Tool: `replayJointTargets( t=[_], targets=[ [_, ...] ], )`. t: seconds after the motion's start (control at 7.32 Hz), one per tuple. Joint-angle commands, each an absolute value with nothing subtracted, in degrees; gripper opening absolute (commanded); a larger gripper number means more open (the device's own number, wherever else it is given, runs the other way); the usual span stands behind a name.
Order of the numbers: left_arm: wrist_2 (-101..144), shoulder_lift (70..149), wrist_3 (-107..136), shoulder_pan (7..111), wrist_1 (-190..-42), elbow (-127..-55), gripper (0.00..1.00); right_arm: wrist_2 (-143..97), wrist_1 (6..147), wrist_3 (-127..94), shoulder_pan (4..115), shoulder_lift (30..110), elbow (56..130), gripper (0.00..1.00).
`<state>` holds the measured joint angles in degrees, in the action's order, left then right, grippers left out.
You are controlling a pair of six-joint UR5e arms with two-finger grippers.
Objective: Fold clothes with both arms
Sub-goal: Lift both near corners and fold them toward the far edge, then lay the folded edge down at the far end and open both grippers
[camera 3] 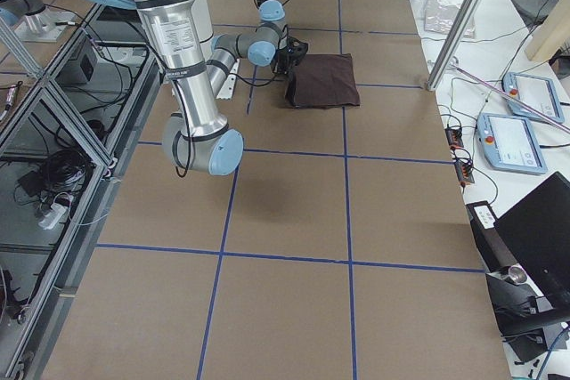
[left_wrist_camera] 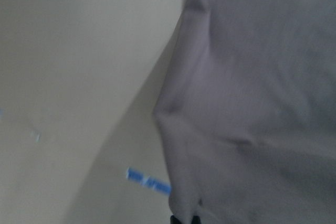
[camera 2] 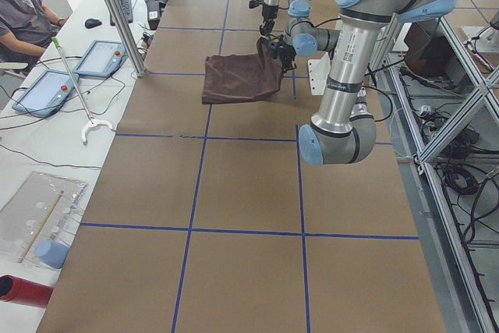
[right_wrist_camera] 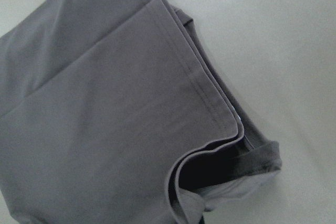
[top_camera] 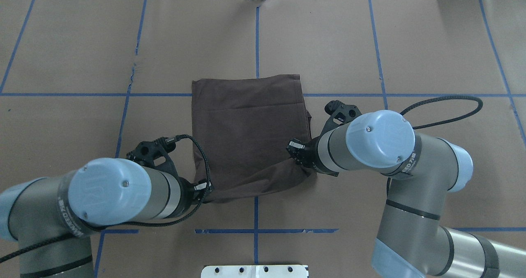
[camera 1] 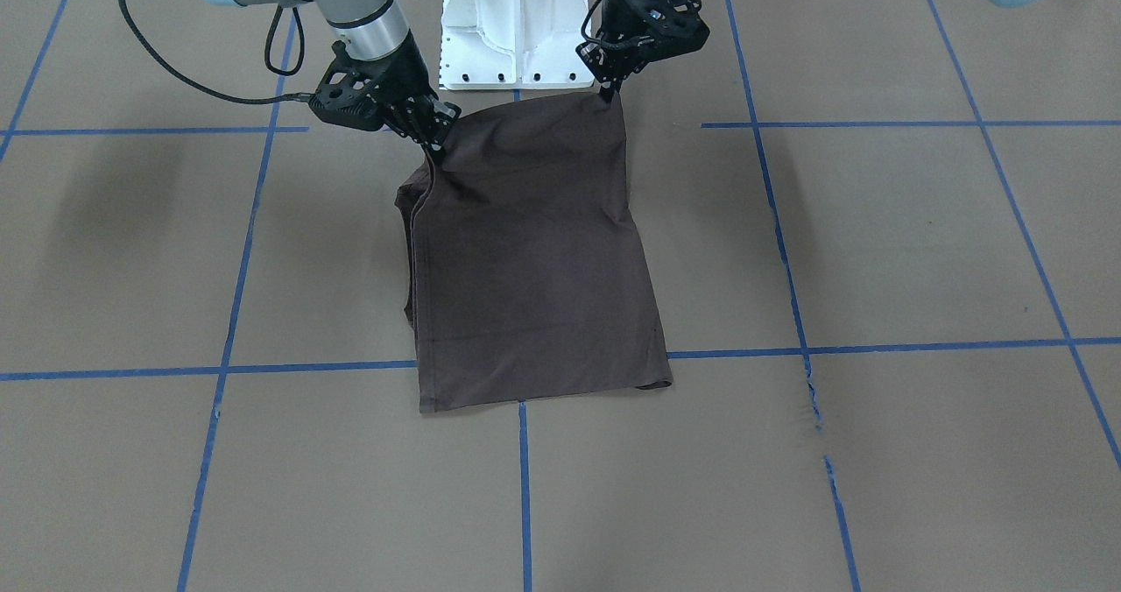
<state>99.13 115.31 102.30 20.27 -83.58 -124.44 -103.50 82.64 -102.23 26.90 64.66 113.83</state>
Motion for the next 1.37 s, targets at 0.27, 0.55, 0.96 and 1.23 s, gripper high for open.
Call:
replayJointTargets(
  t=[0.27, 0.55, 0.96, 1.23],
  targets=[
    [102.7, 119.8, 98.5, 31.9, -93.7, -112.2, 0.00, -109.7, 76.8, -101.4, 36.6, 56.9, 100.9, 0.00],
    [102.7, 120.1, 97.6, 34.7, -99.0, -106.8, 0.00, -109.8, 74.6, -101.5, 37.7, 52.3, 92.5, 0.00],
    [102.3, 126.5, 95.2, 38.1, -105.1, -94.4, 0.00, -111.3, 73.7, -101.4, 39.7, 45.0, 78.9, 0.00],
    [101.9, 131.2, 86.4, 43.7, -116.8, -75.9, 1.00, -112.4, 68.7, -101.4, 43.6, 39.5, 66.2, 0.99]
  ],
)
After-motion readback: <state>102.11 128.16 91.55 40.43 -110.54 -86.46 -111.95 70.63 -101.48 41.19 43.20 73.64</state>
